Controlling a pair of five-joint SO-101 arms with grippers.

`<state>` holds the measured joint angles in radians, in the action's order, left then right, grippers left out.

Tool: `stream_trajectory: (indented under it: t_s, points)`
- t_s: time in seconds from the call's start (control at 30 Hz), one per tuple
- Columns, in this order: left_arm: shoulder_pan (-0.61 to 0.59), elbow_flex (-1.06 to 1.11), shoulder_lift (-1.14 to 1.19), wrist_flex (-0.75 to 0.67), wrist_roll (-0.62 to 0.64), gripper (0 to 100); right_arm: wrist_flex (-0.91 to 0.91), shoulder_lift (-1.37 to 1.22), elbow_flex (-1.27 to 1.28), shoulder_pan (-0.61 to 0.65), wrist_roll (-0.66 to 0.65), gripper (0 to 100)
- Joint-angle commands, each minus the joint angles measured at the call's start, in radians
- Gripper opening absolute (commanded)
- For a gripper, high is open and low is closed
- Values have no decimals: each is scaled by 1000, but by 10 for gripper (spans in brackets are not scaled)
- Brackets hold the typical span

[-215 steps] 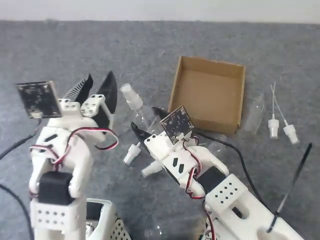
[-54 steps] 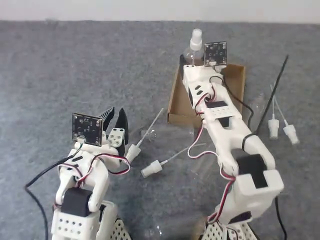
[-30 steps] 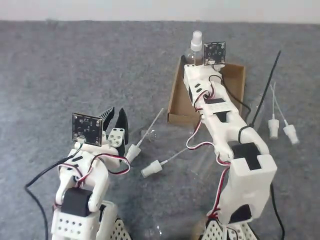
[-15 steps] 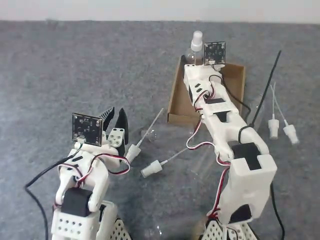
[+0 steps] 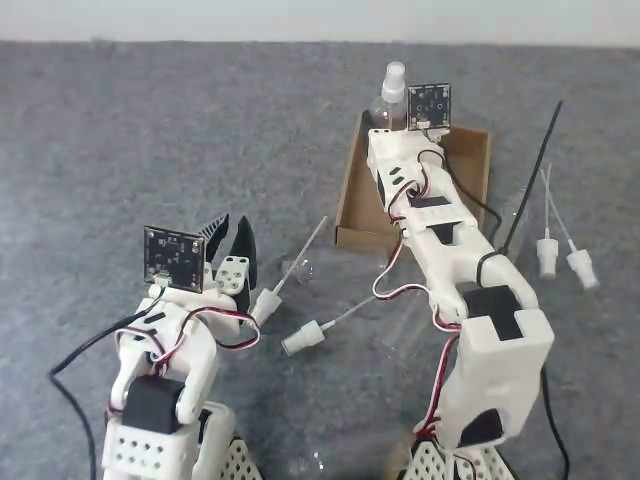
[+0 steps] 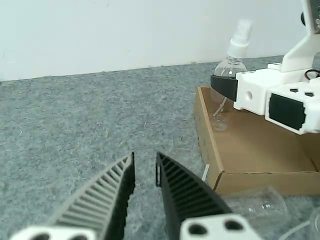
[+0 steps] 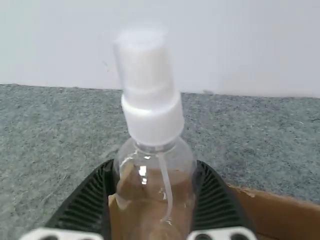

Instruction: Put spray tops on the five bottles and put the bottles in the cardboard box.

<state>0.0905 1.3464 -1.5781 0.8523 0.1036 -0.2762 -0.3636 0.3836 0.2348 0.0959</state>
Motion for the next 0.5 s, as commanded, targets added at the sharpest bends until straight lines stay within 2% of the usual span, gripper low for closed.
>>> stream_trajectory:
  t_s: [0.0, 0.3, 0.47]
  points:
    - [-5, -7, -14, -21, -2, 58, -22, 21, -15, -4, 9, 11]
    - [-5, -7, -14, -21, -2, 58, -22, 22, 0, -2, 9, 19]
    - [-5, -7, -14, -21, -2, 58, -22, 22, 18, -2, 9, 126]
